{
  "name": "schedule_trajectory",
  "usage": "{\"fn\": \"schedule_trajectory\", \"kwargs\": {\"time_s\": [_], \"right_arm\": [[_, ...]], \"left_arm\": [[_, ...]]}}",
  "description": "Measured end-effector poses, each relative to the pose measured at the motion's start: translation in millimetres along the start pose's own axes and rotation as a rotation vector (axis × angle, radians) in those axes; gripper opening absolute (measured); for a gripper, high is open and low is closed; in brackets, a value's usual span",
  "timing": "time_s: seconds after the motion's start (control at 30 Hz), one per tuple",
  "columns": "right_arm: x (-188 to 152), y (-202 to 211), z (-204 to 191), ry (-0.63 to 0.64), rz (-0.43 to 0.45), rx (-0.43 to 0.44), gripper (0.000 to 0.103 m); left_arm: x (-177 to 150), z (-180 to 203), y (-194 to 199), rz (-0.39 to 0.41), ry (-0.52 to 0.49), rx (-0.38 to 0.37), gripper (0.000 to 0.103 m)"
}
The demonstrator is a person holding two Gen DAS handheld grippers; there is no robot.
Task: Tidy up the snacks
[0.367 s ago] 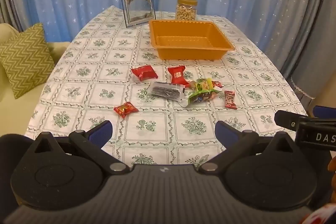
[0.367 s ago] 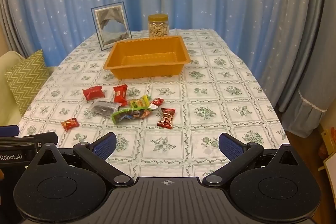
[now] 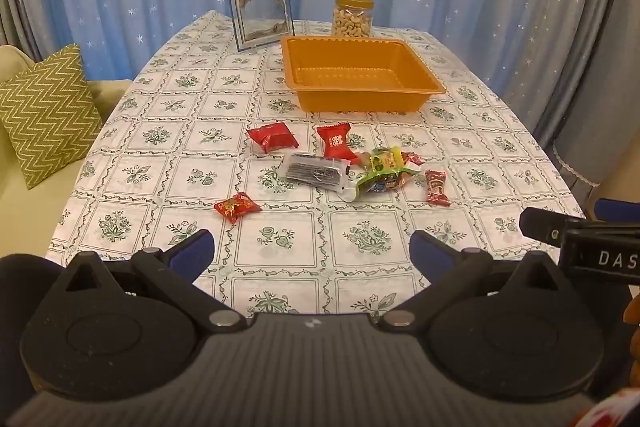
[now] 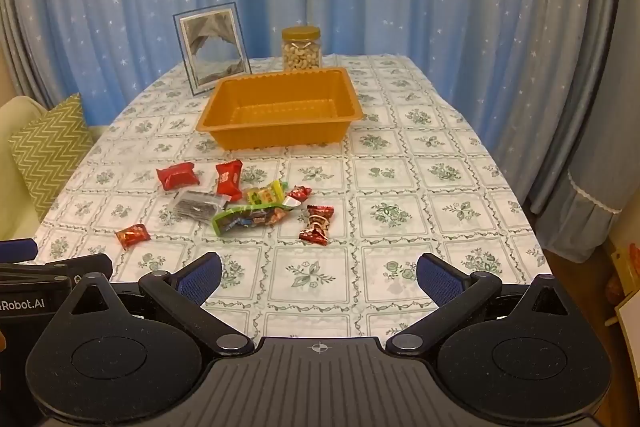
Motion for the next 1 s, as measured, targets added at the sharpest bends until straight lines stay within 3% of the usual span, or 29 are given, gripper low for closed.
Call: {"fn": "schedule_trajectory", "kwargs": {"time_s": [1.0], "right_arm": [[1.2,-3.6,-1.9,-0.004,-0.003,-0.003,0.103]], "left_arm": [[-0.9,1.7,1.9,-0.001,0.013,-0.013,0.103]]}}
Point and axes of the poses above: each gripper's, at about its wrist camera, not at the fingertips, and y roughly against the way its jaws point, z to its right, x to its top, the point moved 9 cm from there along -y, roughly the way its jaws point, and after that the axes turned 6 degrees about -x, right-handed, at the moved point
